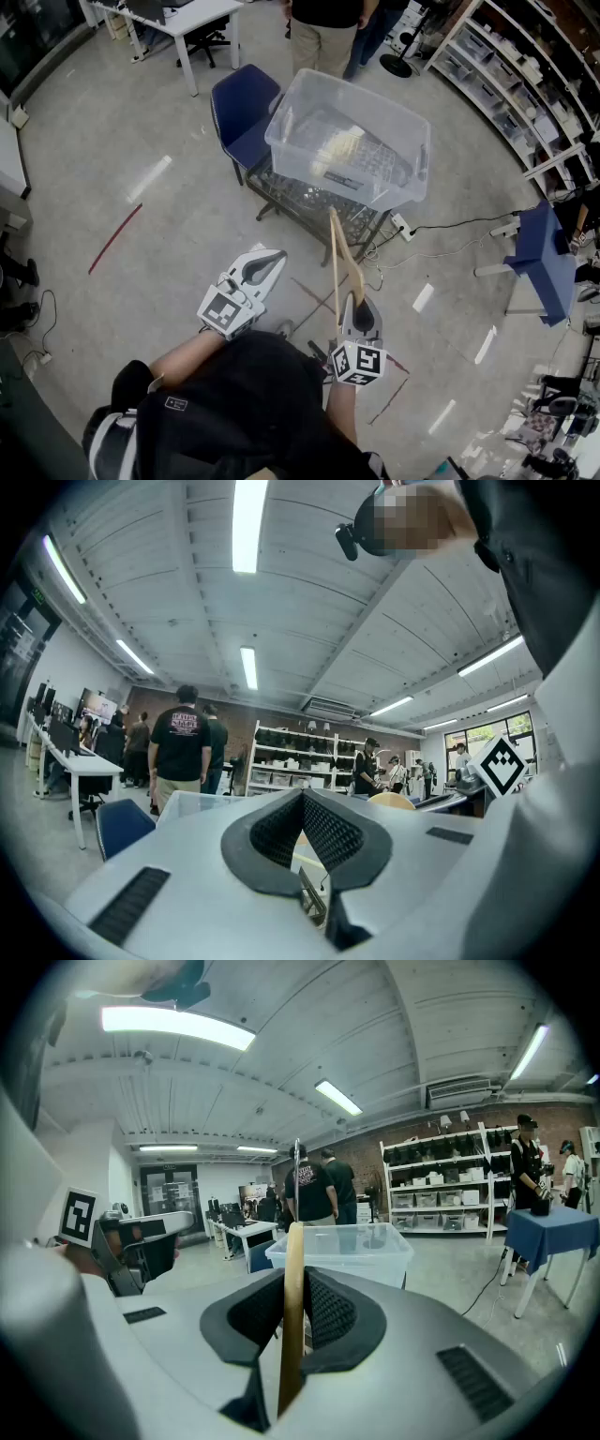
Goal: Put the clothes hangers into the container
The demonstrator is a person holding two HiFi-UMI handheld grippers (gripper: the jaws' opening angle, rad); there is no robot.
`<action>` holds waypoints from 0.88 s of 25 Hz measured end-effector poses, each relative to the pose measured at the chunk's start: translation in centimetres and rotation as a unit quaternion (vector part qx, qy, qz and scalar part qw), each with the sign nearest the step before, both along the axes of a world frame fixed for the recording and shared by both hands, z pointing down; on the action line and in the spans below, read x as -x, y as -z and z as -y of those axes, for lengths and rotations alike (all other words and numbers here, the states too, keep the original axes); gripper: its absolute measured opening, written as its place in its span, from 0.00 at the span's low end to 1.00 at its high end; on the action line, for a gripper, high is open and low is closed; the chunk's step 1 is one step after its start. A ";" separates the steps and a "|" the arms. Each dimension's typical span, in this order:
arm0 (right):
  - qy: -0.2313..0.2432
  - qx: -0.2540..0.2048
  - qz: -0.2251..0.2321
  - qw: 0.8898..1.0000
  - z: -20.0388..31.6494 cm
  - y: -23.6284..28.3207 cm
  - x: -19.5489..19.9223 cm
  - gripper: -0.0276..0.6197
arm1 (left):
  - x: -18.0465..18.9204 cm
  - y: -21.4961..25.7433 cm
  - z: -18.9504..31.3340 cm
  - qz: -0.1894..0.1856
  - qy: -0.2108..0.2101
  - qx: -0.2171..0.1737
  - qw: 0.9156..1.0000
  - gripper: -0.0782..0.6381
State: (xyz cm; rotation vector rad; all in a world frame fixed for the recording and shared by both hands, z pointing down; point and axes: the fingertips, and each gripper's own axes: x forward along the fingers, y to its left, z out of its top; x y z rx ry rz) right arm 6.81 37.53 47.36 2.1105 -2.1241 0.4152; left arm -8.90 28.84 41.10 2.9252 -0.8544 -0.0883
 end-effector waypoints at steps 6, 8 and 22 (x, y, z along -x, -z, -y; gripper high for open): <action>0.003 -0.002 0.000 1.000 -0.2 0.0 -0.3 0.15 | -0.6 -1.0 -0.6 0.003 -0.004 0.007 1.000 0.14; 0.004 -0.002 0.000 1.000 -0.3 0.1 -0.4 0.15 | -0.8 -0.8 -0.7 0.001 -0.003 0.005 1.000 0.14; 0.030 -0.009 0.012 0.999 -2.5 -0.6 -2.5 0.15 | -4.1 -1.0 -3.9 0.006 0.001 0.003 1.000 0.14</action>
